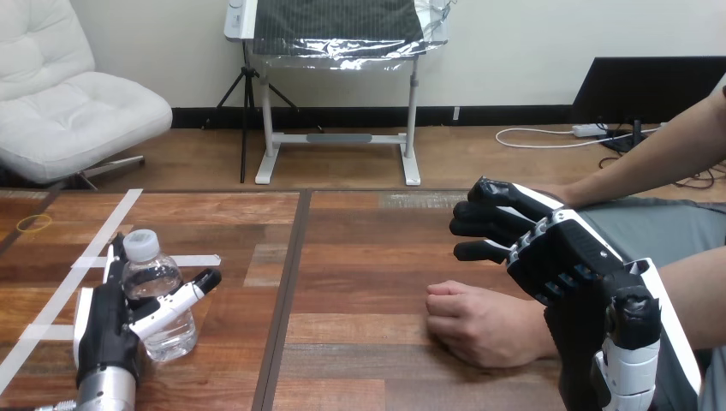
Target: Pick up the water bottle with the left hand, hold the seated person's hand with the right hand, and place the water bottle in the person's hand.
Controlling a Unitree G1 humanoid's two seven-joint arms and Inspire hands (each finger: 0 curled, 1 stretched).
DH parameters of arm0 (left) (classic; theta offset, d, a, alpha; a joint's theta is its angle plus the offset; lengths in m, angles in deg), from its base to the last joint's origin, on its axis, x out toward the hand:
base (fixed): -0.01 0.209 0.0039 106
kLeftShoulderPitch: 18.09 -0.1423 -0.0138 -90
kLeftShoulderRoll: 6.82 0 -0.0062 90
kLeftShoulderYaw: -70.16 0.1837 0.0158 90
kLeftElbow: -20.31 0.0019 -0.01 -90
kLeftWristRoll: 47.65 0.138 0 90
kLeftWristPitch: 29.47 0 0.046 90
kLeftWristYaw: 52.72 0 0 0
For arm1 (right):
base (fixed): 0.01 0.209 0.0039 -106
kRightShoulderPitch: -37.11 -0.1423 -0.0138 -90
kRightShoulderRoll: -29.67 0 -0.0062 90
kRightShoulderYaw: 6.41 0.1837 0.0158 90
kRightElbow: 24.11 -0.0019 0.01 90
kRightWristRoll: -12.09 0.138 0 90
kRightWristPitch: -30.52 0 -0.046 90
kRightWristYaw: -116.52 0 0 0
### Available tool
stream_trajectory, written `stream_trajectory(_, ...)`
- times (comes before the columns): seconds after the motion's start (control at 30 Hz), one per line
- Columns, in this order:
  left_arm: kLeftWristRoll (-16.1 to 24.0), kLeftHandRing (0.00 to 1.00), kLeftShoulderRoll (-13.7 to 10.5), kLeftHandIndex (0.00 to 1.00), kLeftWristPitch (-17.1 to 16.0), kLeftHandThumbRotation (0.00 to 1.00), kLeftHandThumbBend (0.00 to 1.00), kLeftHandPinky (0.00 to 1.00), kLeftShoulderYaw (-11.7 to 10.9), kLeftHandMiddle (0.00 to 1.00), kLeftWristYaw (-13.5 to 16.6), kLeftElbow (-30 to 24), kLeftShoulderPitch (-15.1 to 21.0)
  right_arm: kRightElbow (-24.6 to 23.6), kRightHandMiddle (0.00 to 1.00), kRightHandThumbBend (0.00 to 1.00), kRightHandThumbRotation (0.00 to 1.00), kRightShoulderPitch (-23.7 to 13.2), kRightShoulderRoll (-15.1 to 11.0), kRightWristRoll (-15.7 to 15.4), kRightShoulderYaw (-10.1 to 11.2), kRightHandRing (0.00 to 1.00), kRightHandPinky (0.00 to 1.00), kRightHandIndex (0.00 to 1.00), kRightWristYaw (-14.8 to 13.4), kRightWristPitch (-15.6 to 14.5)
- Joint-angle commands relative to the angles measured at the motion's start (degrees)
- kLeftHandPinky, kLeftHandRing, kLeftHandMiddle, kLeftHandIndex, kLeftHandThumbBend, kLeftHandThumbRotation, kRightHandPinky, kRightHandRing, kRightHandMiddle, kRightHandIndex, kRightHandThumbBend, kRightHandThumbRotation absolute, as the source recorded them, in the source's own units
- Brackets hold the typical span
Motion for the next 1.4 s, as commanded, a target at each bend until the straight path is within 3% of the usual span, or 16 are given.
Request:
stream_trajectory(0.0, -1.4, 1.00, 0.5, 1.00, -0.1, 0.24, 1.00, 1.00, -0.7, 1.00, -0.8, 1.0, 5.0, -1.6, 0.76, 0.81, 1.00, -2.1, 0.2, 0.5, 0.6, 0.75, 0.69, 0.77, 0.0, 0.6)
stream_trajectory(0.53, -3.0, 1.00, 0.8, 1.00, 2.1, 0.24, 1.00, 1.00, -0.8, 1.00, -1.6, -0.1, 5.2, -1.8, 0.76, 0.83, 1.00, -2.1, 0.0, 1.0, 0.5, 0.75, 0.69, 0.77, 0.2, 0.1)
stream_trajectory(1.07, -4.5, 0.97, 1.7, 0.98, 2.1, 0.09, 0.95, 0.98, -1.7, 0.97, -1.0, -1.1, 5.3, -1.8, 0.75, 0.82, 1.00, -2.1, 0.1, 0.4, 0.6, 0.75, 0.69, 0.77, 0.0, 0.4)
stream_trajectory(1.37, -4.2, 0.78, 2.1, 0.81, 2.3, 0.01, 0.93, 0.75, -1.6, 0.78, 0.1, -2.7, 5.0, -2.0, 0.75, 0.82, 1.00, -2.1, 0.1, 0.5, 0.6, 0.75, 0.69, 0.77, -0.1, 0.1)
